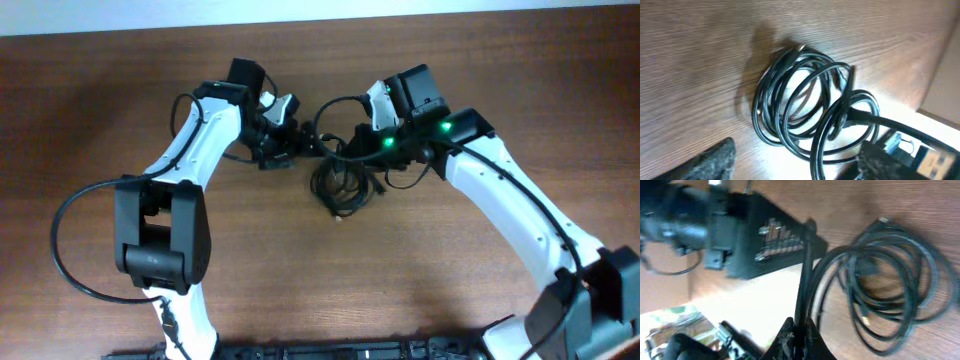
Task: Untangle cables
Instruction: 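Lift the coil and pull cable ends apart with both grippers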
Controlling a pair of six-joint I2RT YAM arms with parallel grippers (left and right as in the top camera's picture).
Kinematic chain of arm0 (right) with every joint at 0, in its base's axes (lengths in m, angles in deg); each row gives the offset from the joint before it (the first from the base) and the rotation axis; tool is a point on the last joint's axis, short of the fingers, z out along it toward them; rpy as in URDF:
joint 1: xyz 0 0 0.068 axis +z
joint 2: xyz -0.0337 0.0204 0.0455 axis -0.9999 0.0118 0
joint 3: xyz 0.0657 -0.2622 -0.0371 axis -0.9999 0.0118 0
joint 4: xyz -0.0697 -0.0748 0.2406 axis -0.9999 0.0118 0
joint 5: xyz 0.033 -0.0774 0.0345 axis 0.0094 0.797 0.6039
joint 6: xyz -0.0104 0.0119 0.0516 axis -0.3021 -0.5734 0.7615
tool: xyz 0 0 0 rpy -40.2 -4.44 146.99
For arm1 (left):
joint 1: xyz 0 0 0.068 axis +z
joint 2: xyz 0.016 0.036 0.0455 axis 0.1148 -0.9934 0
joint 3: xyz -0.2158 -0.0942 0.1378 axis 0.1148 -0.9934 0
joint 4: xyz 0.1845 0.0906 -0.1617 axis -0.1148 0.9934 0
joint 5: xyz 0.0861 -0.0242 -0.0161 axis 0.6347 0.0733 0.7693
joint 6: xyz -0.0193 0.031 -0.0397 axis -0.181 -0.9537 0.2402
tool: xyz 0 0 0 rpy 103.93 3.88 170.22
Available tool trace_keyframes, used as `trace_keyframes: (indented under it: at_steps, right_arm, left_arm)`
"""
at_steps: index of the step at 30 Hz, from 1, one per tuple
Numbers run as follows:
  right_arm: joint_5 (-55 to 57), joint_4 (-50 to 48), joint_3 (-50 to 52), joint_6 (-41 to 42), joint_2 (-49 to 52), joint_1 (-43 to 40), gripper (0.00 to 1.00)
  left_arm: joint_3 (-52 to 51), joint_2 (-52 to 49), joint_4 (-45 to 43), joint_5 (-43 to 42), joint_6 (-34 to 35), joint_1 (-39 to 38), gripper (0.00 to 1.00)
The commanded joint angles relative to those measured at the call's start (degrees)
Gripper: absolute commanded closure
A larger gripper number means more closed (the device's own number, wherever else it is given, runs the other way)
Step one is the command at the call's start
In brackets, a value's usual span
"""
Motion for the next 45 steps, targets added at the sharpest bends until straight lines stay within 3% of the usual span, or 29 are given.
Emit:
trace_keyframes:
  at_steps: [1, 4, 6, 8, 10, 12, 15, 16, 18, 19, 20, 22, 23, 27, 31, 32, 34, 35, 36, 38, 40, 41, 43, 44, 45]
  right_arm:
    - [-6.43, -0.48, -0.98, -1.53, -2.23, -0.17, 0.96]
    - [-18.27, -8.31, -2.38, -1.46, -3.13, -0.24, 0.96]
    - [-19.82, -9.51, -7.91, 1.40, -4.20, -1.38, 0.96]
    - [-21.40, -8.83, -14.19, 2.67, -4.76, -3.19, 0.96]
    - [-21.53, -7.58, -19.52, 2.64, -4.83, -4.09, 0.96]
    - [-20.76, -6.97, -20.09, 2.64, -4.72, -4.09, 0.96]
    - [-21.31, -10.27, -20.11, 8.74, -4.59, -4.09, 0.96]
    - [-28.81, -23.78, -20.11, 14.67, -4.59, -4.09, 0.96]
    - [-31.23, -38.91, -20.11, 25.35, -4.59, -4.09, 0.96]
    - [-31.23, -46.90, -20.11, 30.05, -4.59, -3.96, 0.96]
    - [-31.28, -48.70, -20.11, 30.29, -4.59, -3.87, 0.96]
    - [-31.43, -48.04, -20.06, 29.49, -4.42, -3.87, 0.96]
    - [-31.41, -48.06, -20.04, 29.44, -4.37, -3.76, 0.96]
    - [-29.66, -48.06, -20.04, 26.01, -4.13, -0.22, 0.96]
    - [-28.61, -48.09, -20.04, 24.50, -3.39, 2.91, 0.96]
    - [-28.63, -48.06, -20.04, 24.48, -3.39, 2.91, 0.96]
    - [-28.63, -46.56, -20.04, 24.46, -3.26, 2.89, 0.96]
    - [-28.65, -45.46, -20.04, 24.46, -3.15, 2.89, 0.96]
    - [-28.87, -44.61, -20.04, 24.44, -3.15, 2.89, 0.96]
    - [-30.18, -43.78, -20.04, 23.43, -3.15, 2.64, 0.96]
    - [-31.04, -33.42, -20.04, 17.27, -3.15, -1.42, 0.90]
    - [-31.01, -23.76, -20.04, 13.62, -3.13, -5.51, 0.69]
    - [-30.97, -11.19, -20.04, 6.21, -2.95, -11.19, 0.55]
    - [-29.07, -2.51, -20.04, -0.50, -2.89, -14.71, 0.34]
    - [-25.14, 2.89, -20.04, -3.54, -2.89, -15.93, 0.28]
  left_arm:
    - [0.72, -0.28, 0.68, -2.29, -0.28, -0.61, 0.35]
    - [0.72, -0.28, 0.87, 2.34, -0.26, -2.14, 0.35]
    - [0.72, -0.28, 1.40, 6.19, 2.43, -1.46, 0.39]
    - [0.74, -0.28, 2.69, 5.31, 2.97, 1.05, 0.28]
    - [0.74, -0.26, 4.59, -2.86, 0.44, 5.29, 0.26]
    - [0.74, -0.26, 6.29, -11.93, -6.75, 10.16, 0.23]
    - [0.76, -0.15, 11.54, -35.41, -19.52, 15.67, 0.23]
    - [0.76, -0.15, 14.36, -40.70, -19.61, 17.40, 0.22]
    - [0.76, -0.15, 22.80, -44.78, -17.53, 17.75, 0.24]
    - [0.76, -0.15, 27.67, -47.65, -16.17, 17.73, 0.30]
    - [0.76, -0.15, 33.11, -51.43, -16.17, 17.75, 0.32]
    - [0.81, -0.15, 40.35, -51.93, -15.08, 17.64, 0.11]
    - [0.83, -0.15, 40.35, -51.93, -13.20, 17.51, 0.09]
    - [0.85, -0.15, 40.35, -51.93, -5.14, 13.84, 0.12]
    - [0.85, -0.15, 40.35, -51.93, -3.08, 11.89, 0.13]
    - [0.85, -0.15, 40.35, -51.93, -2.73, 11.89, 0.23]
    - [0.85, -0.15, 40.35, -51.93, -2.75, 11.85, 0.63]
    - [0.85, -0.15, 40.30, -51.91, -2.78, 11.85, 0.91]
    - [0.85, -0.15, 40.33, -51.91, -2.75, 11.85, 1.00]
    - [0.85, -0.15, 39.58, -51.71, -2.80, 11.89, 1.00]
    - [0.85, -0.15, 39.71, -50.03, -2.82, 11.91, 1.00]
    - [1.38, -0.15, 40.19, -50.05, -2.82, 11.89, 1.00]
    - [5.90, 0.07, 40.35, -50.05, -2.80, 11.82, 1.00]
    - [11.08, 0.61, 40.35, -50.05, -2.12, 11.45, 1.00]
    - [17.05, 1.88, 40.33, -49.75, 0.39, 10.82, 1.00]
